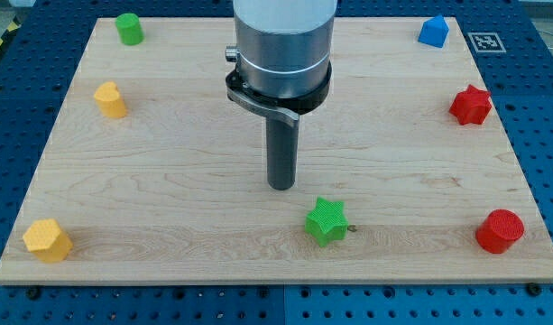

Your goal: Move your arm towards yellow heart

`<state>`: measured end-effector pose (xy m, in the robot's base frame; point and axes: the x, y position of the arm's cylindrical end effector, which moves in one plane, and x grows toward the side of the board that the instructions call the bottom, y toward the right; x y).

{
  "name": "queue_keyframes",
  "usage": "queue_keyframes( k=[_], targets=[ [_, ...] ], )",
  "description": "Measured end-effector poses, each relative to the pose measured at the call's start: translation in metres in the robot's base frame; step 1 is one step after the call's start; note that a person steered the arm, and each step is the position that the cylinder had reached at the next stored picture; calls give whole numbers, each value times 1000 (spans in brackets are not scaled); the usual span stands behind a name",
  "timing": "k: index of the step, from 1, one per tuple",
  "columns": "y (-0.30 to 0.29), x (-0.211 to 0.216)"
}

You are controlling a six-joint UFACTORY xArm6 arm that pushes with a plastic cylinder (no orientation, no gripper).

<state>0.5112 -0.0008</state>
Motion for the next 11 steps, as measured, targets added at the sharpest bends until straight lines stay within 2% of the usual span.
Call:
queue_keyframes(
  k=[2,6,8,11],
  targets=[
    [-34,10],
    [-175,7],
    [-175,-35],
    [-190,-63]
  ],
)
